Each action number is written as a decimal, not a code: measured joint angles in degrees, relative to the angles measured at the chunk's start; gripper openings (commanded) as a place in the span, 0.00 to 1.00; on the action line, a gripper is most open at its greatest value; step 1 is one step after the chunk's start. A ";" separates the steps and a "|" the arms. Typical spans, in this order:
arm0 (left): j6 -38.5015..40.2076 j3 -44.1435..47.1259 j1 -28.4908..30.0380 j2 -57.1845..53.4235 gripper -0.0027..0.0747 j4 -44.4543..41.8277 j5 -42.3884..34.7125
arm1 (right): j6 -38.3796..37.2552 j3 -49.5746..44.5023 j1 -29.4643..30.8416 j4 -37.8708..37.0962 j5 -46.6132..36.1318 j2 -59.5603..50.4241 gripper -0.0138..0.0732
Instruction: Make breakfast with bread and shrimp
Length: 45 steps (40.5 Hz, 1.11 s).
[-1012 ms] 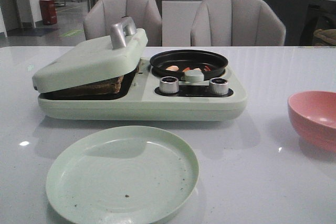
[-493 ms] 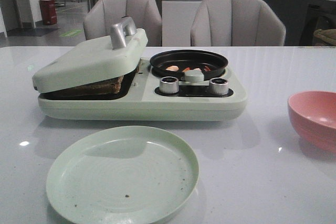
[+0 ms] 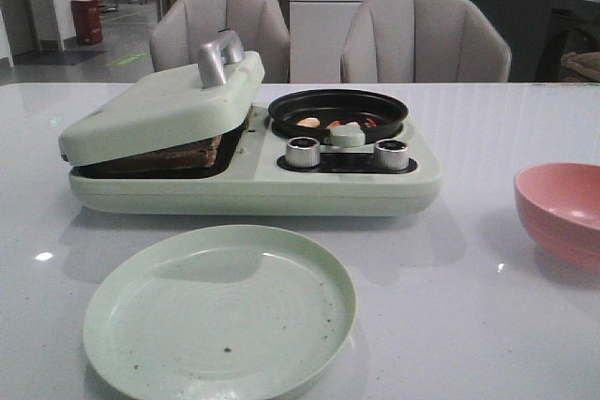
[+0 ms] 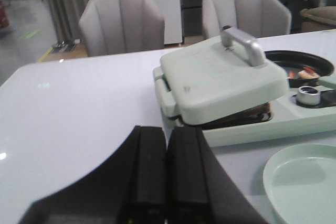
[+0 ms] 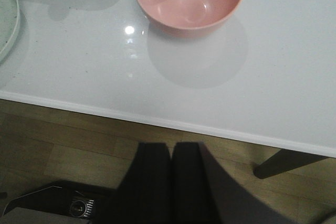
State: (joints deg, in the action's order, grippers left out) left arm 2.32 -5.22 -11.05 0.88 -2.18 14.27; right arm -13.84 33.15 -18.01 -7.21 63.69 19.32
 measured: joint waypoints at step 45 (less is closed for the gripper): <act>4.37 5.30 6.34 -1.09 0.17 -3.55 -11.50 | 0.00 0.00 0.00 0.02 0.10 0.00 0.17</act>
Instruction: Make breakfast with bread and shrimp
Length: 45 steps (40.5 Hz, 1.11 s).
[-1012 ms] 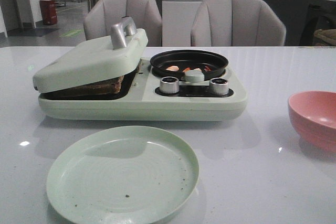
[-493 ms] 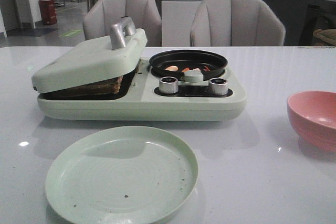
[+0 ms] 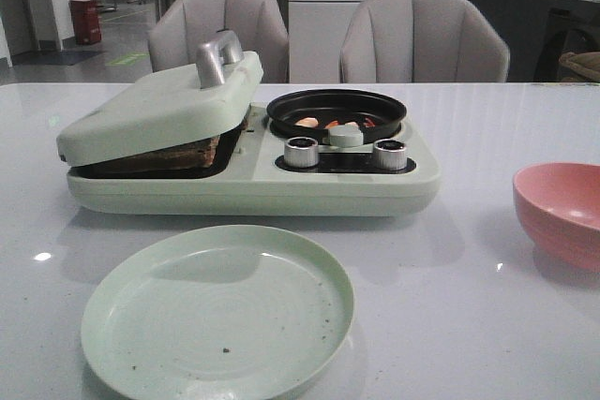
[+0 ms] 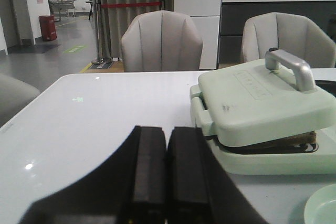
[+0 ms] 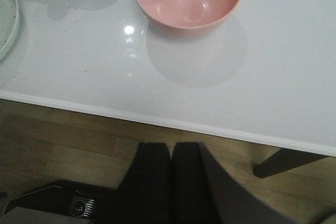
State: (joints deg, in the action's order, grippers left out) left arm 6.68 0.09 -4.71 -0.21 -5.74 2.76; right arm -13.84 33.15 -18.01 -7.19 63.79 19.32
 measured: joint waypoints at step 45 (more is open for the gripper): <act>0.41 0.00 -0.76 0.00 0.17 2.34 -0.40 | 0.00 0.00 0.00 0.00 0.00 0.00 0.17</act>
